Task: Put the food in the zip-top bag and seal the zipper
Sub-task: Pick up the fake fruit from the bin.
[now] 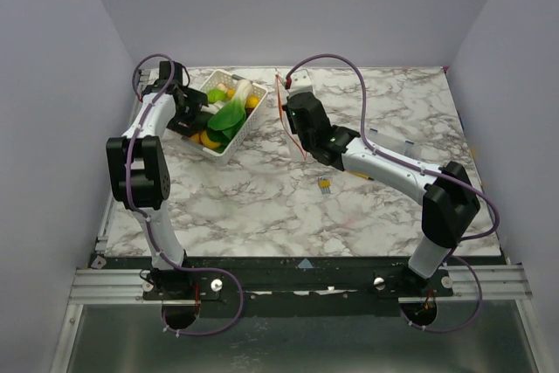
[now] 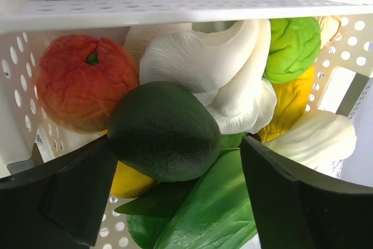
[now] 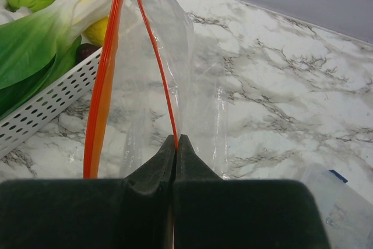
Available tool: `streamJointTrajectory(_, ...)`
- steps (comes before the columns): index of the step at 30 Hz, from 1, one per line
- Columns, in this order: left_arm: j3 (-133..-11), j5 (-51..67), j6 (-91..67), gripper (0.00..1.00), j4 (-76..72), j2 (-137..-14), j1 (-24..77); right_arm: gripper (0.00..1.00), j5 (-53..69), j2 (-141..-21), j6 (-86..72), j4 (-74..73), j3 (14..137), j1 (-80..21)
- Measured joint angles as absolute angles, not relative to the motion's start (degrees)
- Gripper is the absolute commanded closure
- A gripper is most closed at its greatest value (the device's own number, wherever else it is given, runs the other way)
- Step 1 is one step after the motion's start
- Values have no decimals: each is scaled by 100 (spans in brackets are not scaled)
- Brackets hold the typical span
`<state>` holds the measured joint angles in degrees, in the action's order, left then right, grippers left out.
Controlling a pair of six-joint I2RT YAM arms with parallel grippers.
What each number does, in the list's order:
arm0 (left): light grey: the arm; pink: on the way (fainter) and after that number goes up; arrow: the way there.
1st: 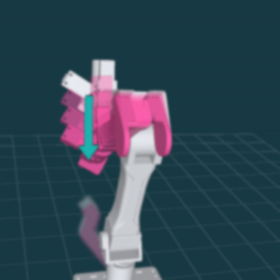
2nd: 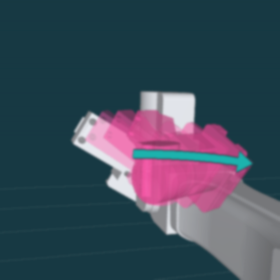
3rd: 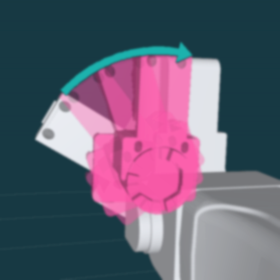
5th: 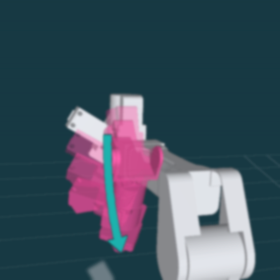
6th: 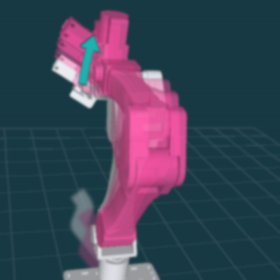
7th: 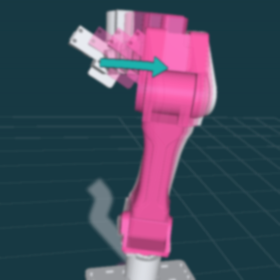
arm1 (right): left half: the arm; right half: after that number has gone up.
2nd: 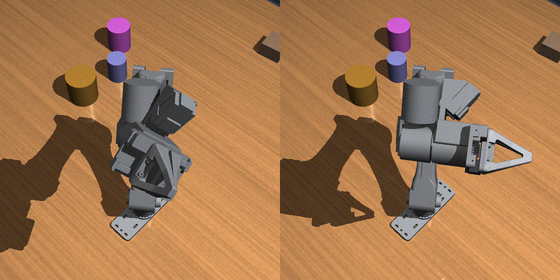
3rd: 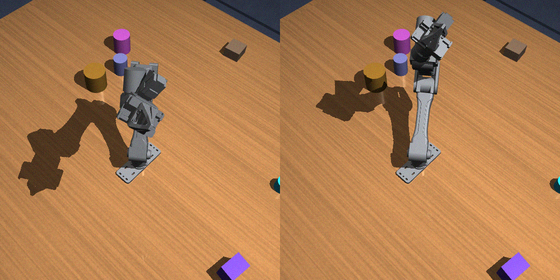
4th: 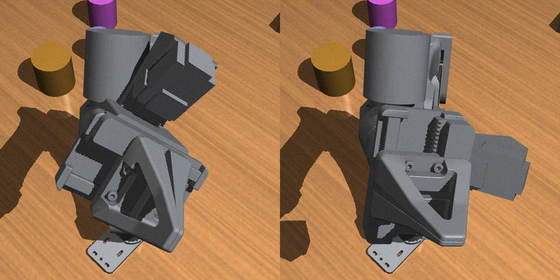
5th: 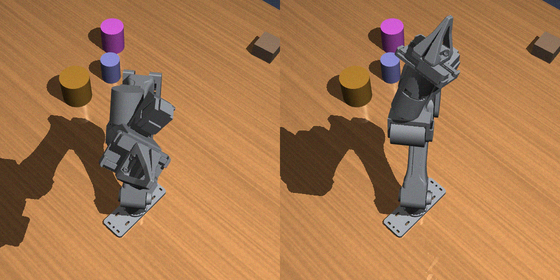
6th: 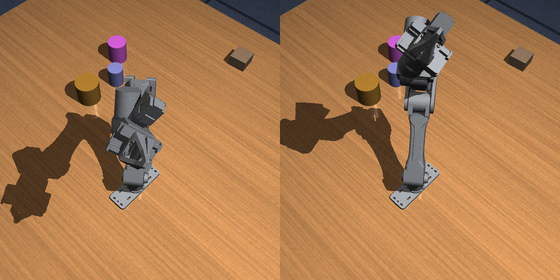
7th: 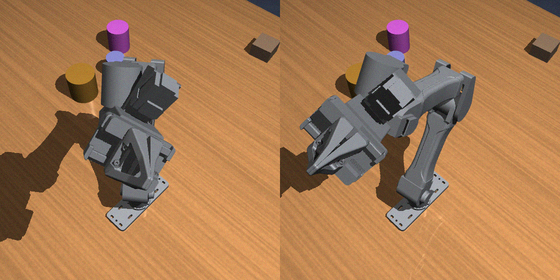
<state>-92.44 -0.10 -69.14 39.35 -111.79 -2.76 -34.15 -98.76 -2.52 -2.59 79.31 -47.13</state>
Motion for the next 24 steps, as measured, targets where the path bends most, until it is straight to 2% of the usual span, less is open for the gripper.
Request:
streamJointTrajectory(3, -9236, -38, -7035, 34, 3953, -11220, -276, 99, -3413, -9876, -252, -279, 7931, -4713)
streamJointTrajectory(6, -9236, -91, -7087, 58, 3994, -11231, -285, 99, -3413, -9876, -252, -301, 7931, -4713)
streamJointTrajectory(9, -9236, -169, -7089, 72, 4001, -11236, -303, 99, -3413, -9876, -252, -316, 7931, -4713)
streamJointTrajectory(13, -9236, -357, -6934, 80, 4001, -11183, -316, 100, -3422, -9876, -239, -318, 7931, -4713)
streamJointTrajectory(16, -9236, -548, -6641, 81, 4018, -10973, -316, 99, -3463, -9876, -189, -316, 7931, -4713)
streamJointTrajectory(24, -9004, -687, -5380, 94, 3798, -8914, -211, 99, -3500, -9874, -143, -320, 7931, -4713)
